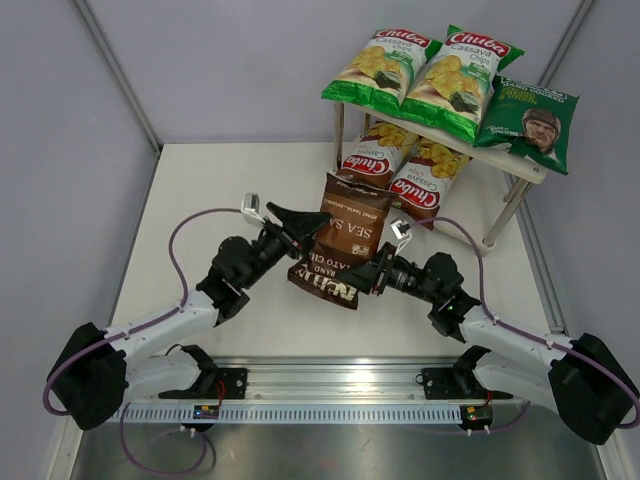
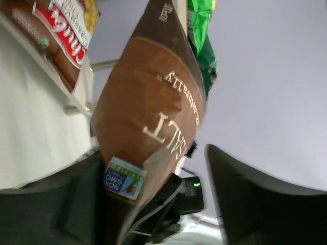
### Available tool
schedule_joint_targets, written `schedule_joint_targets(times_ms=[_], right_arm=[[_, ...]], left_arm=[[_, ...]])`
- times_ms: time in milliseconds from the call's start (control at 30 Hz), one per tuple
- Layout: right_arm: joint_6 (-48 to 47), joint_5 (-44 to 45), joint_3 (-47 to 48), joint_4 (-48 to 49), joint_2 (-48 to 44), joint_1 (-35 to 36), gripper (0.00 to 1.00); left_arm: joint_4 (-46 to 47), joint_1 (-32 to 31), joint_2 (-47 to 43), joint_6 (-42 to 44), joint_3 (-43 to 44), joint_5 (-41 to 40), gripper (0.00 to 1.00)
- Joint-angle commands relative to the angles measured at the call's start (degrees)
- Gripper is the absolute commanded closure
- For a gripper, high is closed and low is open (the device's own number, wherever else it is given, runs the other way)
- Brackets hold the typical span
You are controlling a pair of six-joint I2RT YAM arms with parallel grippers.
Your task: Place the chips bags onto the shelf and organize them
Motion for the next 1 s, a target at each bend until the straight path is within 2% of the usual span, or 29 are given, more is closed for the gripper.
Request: schedule_joint_targets(times_ms=[0,33,100,133,233,433,500,600,700,800,833,900,967], right_arm=[[-7.0,-1.2,4.6,-6.7,-6.9,0.5,0.73],[-9.1,-2.5,5.1,-8.5,-7.8,0.6,0.74],[-11.2,-4.5,7.3,-13.9,-10.6,0.5,0.77],[-13.3,-6.6,8.7,-15.4,-11.3,0.4,0.79],[-17.1,-11.4,11.9,-21.2,-13.0,0.5,0.80],[-23.1,-20.5,17.7,-31.0,-12.8,0.5,0.82],[-24.0,-22.2,18.5,-32.0,-13.3,0.4,0.83],[-24.3,-23.8,19.2,-32.1,-14.2,0.5,0.84],[-25.0,-25.9,19.6,-31.9,-14.8,0.5,0.84],[-25.0,-29.2,20.2,-31.5,-13.5,0.4,0.84],[-25.0,-30.4,20.8,-31.5,-13.0,0.5,0.84],[-25.0,-33.3,21.5,-31.5,-11.6,0.5,0.84],[-25.2,-34.5,22.1,-31.5,-11.5,0.5,0.84]], left_arm=[[-7.8,4.3,-3.6,16.5,10.3,14.7,0.05],[-13.3,4.8,-4.4,25.6,13.3,17.0,0.01],[-26.9,5.0,-6.3,35.4,19.9,21.4,0.01],[-30.3,5.0,-7.1,42.7,21.0,22.4,0.01],[-39.1,5.4,-10.8,52.9,22.5,26.9,0.01],[-53.6,5.5,-17.4,65.8,24.9,30.4,0.01],[-58.1,5.5,-19.4,68.2,25.7,28.9,0.01],[-62.3,5.5,-20.8,70.8,26.3,22.1,0.01],[-63.6,5.5,-20.6,70.0,26.9,15.8,0.01],[-57.8,5.5,-19.8,68.8,26.0,26.2,0.01],[-54.9,5.5,-19.8,67.0,24.4,34.3,0.01],[-46.5,5.5,-19.8,64.9,22.6,40.8,0.01],[-42.6,5.5,-19.7,61.7,20.7,47.1,0.01]])
